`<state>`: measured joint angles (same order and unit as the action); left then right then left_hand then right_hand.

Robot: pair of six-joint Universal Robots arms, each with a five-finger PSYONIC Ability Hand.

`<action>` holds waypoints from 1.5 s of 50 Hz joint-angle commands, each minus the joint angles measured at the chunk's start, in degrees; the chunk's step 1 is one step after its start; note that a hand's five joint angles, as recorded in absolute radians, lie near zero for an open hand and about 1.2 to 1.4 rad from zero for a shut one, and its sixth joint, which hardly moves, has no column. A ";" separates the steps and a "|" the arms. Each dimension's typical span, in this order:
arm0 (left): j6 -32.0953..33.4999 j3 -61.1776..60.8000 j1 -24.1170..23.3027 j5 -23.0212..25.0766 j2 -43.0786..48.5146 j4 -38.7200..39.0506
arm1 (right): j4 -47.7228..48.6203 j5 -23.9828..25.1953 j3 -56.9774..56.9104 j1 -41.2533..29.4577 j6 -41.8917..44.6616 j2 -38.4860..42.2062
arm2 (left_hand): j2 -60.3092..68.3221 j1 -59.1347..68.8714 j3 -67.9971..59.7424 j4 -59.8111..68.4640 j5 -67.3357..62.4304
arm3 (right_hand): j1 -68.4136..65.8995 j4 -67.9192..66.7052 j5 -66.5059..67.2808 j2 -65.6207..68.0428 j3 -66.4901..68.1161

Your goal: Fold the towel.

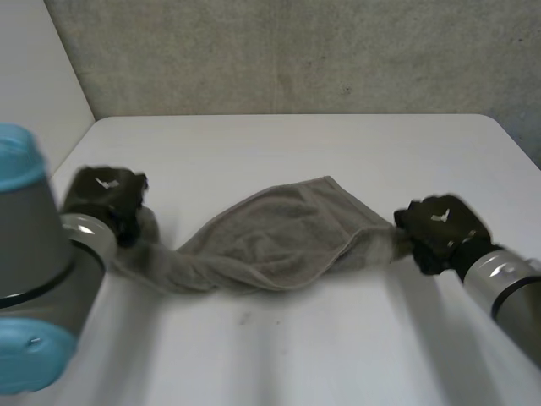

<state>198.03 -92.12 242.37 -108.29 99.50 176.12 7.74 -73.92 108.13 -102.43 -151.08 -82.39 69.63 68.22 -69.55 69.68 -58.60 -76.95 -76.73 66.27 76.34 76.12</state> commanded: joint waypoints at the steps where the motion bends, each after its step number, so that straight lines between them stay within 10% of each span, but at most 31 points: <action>1: -0.19 -1.13 0.21 1.33 -12.40 -0.34 | -14.07 -0.52 -8.11 0.03 3.16 -11.39 | 10.37 11.78 -10.45 10.32 -11.40 | -3.05 -3.27 3.73 3.66 3.88; 14: -0.27 -7.55 3.11 2.12 -22.95 -1.05 | -27.52 -1.13 -21.12 3.81 5.18 -16.57 | 10.37 11.78 -10.45 10.32 -11.40 | -3.05 -3.27 3.73 3.66 3.88; 25: -1.51 -10.45 4.61 8.27 -14.95 1.33 | -28.57 -1.66 -22.62 2.23 8.87 -4.62 | 10.37 11.78 -10.45 10.32 -11.40 | -3.05 -3.27 3.73 3.66 3.88; 39: -19.35 26.56 5.22 9.59 -0.36 5.90 | 1.93 -15.29 -50.21 -4.89 -2.73 9.09 | 10.37 11.78 -10.45 10.32 -11.40 | -3.05 -3.27 3.73 3.66 3.88; 61: -26.11 -14.66 6.89 9.85 -1.94 12.40 | -7.92 -7.37 -14.97 -4.54 -0.62 7.16 | 10.37 11.78 -10.45 10.32 -11.40 | -3.05 -3.27 3.73 3.66 3.88; 75: -13.81 -31.36 14.80 10.38 -8.97 13.19 | -0.45 -4.21 3.93 1.70 7.29 7.25 | 10.37 11.78 -10.45 10.32 -11.40 | -3.05 -3.27 3.73 3.66 3.88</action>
<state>179.26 -119.13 256.11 -98.02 95.68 189.57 5.19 -79.83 108.21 -104.33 -144.94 -74.05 69.76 68.46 -69.73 69.86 -58.86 -77.23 -76.74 66.80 76.36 76.55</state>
